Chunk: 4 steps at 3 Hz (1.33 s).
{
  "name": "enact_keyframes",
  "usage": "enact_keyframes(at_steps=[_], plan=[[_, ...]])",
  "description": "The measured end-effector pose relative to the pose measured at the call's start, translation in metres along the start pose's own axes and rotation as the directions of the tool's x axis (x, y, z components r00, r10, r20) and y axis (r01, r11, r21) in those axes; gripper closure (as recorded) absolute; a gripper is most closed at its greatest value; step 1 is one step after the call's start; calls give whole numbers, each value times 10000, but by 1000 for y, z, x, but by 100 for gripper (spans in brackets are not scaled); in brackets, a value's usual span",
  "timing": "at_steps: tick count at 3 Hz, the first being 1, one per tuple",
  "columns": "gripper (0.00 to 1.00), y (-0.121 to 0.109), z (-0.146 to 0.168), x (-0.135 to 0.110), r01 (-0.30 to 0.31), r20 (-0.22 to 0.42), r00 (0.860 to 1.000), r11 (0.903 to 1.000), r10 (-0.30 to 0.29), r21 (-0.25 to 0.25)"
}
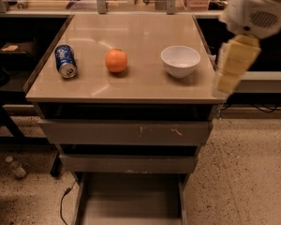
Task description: Place orange into bottom drawer
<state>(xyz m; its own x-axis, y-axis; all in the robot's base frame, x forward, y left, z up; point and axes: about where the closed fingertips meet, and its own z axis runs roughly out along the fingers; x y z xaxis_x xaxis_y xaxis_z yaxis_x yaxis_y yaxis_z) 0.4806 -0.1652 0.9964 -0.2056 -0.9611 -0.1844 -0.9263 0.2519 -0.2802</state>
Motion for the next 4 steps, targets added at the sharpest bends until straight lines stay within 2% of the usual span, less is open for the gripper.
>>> enact_keyframes(at_steps=[1, 2, 3, 4], plan=[[0, -30, -2, -77, 722, 49, 9974, 9971, -724, 224], [0, -33, -9, -113, 1244, 466, 9908, 9909, -1268, 514], [0, -43, -1, -122, 1153, 1046, 9871, 9916, -1211, 594], [0, -71, 18, -149, 934, 2015, 9744, 9948, -997, 406]])
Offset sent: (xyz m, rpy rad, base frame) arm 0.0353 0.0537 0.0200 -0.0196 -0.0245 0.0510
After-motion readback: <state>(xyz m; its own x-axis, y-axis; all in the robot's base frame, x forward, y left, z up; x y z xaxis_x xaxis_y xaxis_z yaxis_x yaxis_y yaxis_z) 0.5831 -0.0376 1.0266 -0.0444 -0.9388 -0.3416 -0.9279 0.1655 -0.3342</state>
